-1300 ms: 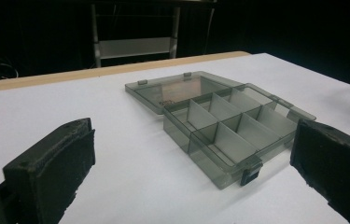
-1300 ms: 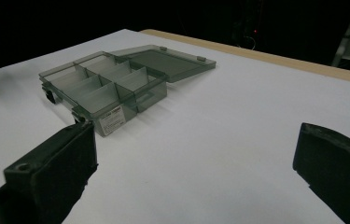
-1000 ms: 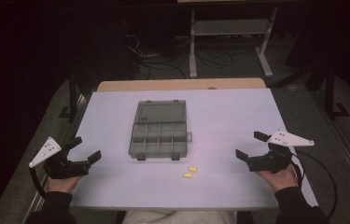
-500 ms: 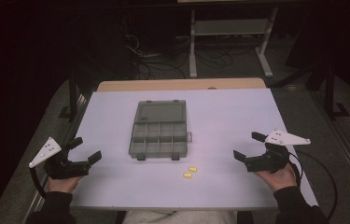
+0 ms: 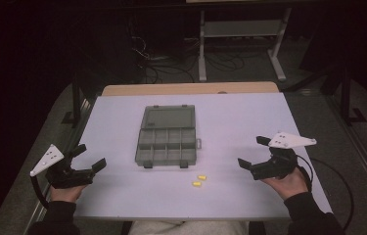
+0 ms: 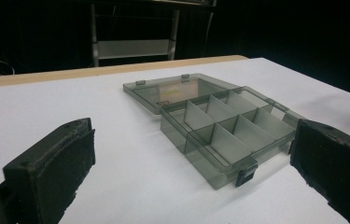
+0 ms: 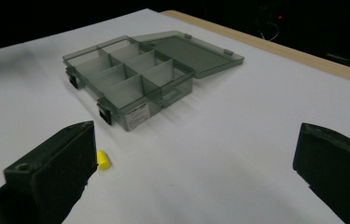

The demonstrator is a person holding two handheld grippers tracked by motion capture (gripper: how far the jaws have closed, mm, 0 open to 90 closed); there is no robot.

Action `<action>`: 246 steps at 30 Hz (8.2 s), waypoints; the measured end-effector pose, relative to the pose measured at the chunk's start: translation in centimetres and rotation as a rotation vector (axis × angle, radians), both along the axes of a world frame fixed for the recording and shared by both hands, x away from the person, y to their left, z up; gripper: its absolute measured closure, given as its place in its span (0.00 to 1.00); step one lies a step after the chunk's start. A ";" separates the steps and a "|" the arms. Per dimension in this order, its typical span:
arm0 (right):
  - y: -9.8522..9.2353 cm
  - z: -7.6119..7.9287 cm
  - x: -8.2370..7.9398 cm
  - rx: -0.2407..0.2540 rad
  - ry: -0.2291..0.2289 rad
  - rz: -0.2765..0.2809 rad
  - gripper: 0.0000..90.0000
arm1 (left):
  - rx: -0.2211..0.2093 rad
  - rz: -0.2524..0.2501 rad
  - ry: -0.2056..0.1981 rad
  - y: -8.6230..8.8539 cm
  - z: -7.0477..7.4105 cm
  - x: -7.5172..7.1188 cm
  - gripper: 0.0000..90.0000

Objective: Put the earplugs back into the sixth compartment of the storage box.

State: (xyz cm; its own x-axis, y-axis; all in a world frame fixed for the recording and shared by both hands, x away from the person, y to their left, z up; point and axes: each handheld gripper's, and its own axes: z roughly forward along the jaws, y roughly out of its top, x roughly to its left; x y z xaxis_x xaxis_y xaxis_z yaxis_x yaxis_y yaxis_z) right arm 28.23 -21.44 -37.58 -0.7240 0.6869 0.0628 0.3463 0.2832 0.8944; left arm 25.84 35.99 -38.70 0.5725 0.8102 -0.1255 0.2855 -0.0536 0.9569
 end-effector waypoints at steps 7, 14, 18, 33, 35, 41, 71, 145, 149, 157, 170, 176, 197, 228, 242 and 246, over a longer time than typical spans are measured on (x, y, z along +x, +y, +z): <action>2.4 1.0 0.5 -0.058 0.014 0.081 0.00 | 0.001 0.002 -0.002 0.0 0.0 -0.1 0.00; 5.1 1.1 1.0 -0.115 0.046 0.155 0.00 | -0.001 0.002 -0.005 0.0 0.0 -0.1 0.00; 6.8 0.9 1.2 -0.150 0.062 0.204 0.00 | -0.004 0.005 -0.006 0.0 0.0 -0.2 0.00; 10.7 -1.4 2.0 -0.293 0.136 0.307 0.00 | -0.004 0.005 -0.007 0.1 0.0 -0.2 0.00; 11.0 -1.6 2.1 -0.311 0.143 0.318 0.00 | -0.003 0.004 -0.008 0.1 0.0 -0.3 0.00; 11.7 -2.5 2.6 -0.353 0.168 0.335 0.00 | -0.003 0.003 -0.008 0.1 0.1 -0.3 0.00; 13.0 -5.1 4.9 -0.437 0.342 0.452 0.57 | 0.004 0.001 -0.005 0.0 0.1 -0.4 0.00; 20.8 4.5 9.1 -0.519 0.220 0.570 0.88 | -0.008 0.002 -0.010 0.2 0.0 -0.6 0.00; 21.7 4.5 9.5 -0.524 0.223 0.576 0.88 | -0.005 0.002 -0.012 0.2 0.1 -0.6 0.00; 23.7 4.5 10.2 -0.550 0.216 0.596 0.88 | -0.006 0.005 -0.014 0.3 0.1 -0.7 0.00; 26.8 3.0 11.6 -0.571 0.231 0.616 0.88 | -0.011 0.006 -0.020 0.3 0.1 -0.7 0.00; 28.0 1.7 12.0 -0.591 0.247 0.626 0.88 | -0.011 0.006 -0.020 0.4 0.1 -0.7 0.00; 29.1 -0.6 12.5 -0.646 0.293 0.626 0.72 | -0.013 0.003 -0.022 0.3 0.1 -0.7 0.00; 24.7 4.1 10.2 -0.521 0.209 0.476 0.01 | -0.009 0.004 -0.018 0.3 0.1 -0.7 0.00; 22.5 3.6 7.1 -0.492 0.191 0.485 0.00 | -0.004 0.000 -0.018 0.2 0.1 -0.6 0.00; 22.0 3.1 6.1 -0.500 0.191 0.488 0.00 | -0.006 -0.002 -0.017 0.1 0.1 -0.5 0.00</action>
State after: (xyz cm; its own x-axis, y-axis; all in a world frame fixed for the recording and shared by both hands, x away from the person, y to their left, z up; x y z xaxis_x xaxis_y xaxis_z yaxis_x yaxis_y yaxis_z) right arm 34.31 0.52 -34.47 -0.9634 0.2676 -0.0180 0.2132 0.8046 0.5543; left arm 25.30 36.11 -38.65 0.5760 0.8085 -0.1206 0.2687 -0.0479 0.9620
